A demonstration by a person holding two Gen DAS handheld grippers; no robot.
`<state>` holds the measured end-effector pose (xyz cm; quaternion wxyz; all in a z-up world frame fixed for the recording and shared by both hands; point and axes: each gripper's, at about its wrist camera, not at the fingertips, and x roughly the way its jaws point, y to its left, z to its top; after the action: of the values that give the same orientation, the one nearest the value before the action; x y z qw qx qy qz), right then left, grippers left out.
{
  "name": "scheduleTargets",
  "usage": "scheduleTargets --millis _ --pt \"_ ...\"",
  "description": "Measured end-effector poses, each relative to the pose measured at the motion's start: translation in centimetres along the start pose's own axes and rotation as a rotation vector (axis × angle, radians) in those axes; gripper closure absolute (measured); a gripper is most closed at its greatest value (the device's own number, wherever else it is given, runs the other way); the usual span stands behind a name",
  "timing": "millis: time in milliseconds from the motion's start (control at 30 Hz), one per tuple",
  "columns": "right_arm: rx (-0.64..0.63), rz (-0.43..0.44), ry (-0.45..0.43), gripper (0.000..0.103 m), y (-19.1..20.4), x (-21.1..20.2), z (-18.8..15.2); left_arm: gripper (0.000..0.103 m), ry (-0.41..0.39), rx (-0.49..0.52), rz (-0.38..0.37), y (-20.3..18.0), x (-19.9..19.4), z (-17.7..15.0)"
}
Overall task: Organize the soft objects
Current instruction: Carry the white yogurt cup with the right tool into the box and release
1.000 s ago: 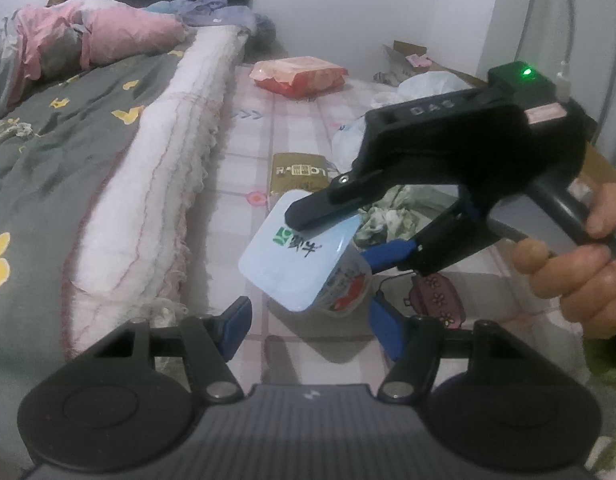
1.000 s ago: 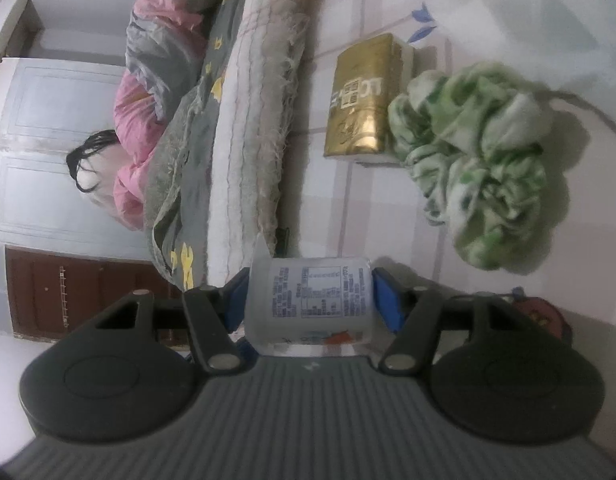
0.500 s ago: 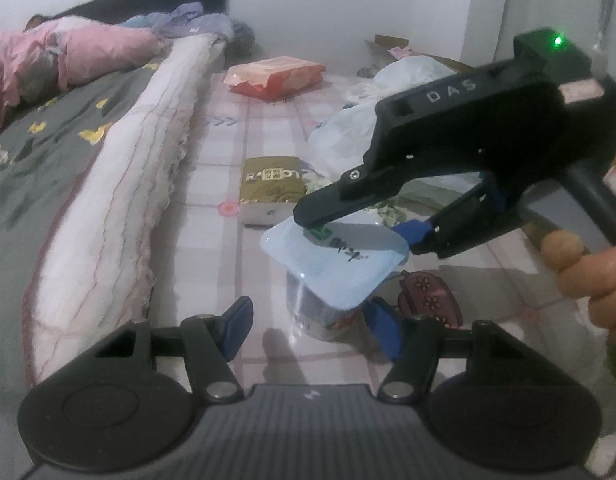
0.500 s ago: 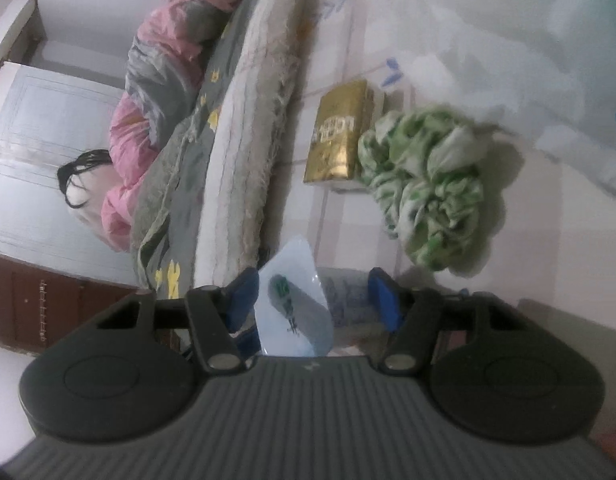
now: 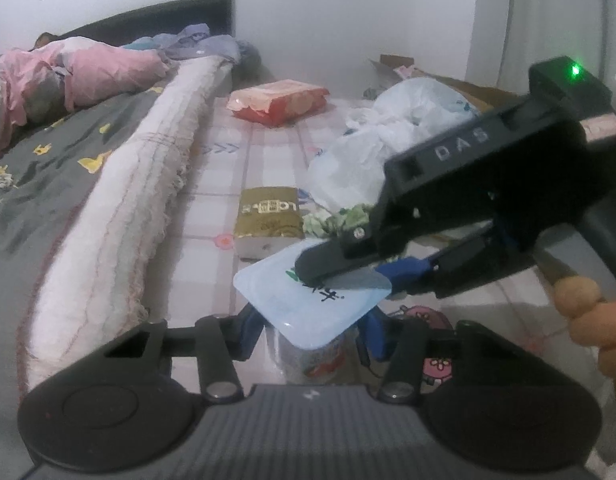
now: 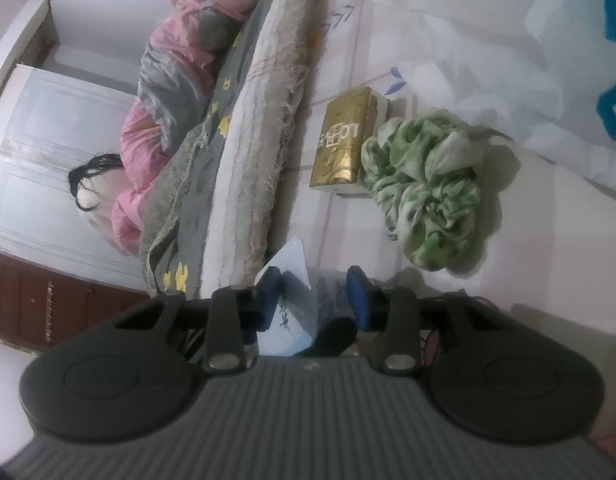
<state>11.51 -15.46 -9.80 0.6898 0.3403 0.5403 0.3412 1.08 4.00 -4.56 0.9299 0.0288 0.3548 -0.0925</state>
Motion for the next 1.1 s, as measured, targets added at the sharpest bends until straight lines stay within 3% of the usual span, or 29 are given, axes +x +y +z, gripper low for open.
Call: scheduleTargets --millis 367,533,700,867,967,1100 --pt "-0.049 0.059 -0.046 0.071 3.3 -3.1 0.3 0.051 -0.082 0.061 0.013 -1.2 -3.3 3.8" --pt "-0.054 0.083 -0.156 0.071 4.4 -8.1 1.9 0.051 -0.148 0.149 -0.033 -4.6 -3.9 7.9" --pt "-0.040 0.070 -0.295 0.069 3.6 -15.2 2.9 0.051 -0.175 0.264 -0.129 -10.3 -3.3 12.0" --pt "0.008 0.001 -0.406 0.068 0.8 -23.2 3.9 0.051 -0.123 0.345 -0.280 -17.2 -0.8 15.7" --pt "0.078 -0.055 -0.426 0.066 -2.2 -27.0 4.7 0.051 -0.035 0.362 -0.372 -21.0 2.1 17.3" --pt "0.179 -0.142 -0.415 0.065 -6.9 -29.7 5.6 0.051 0.102 0.403 -0.435 -25.5 6.6 17.8"
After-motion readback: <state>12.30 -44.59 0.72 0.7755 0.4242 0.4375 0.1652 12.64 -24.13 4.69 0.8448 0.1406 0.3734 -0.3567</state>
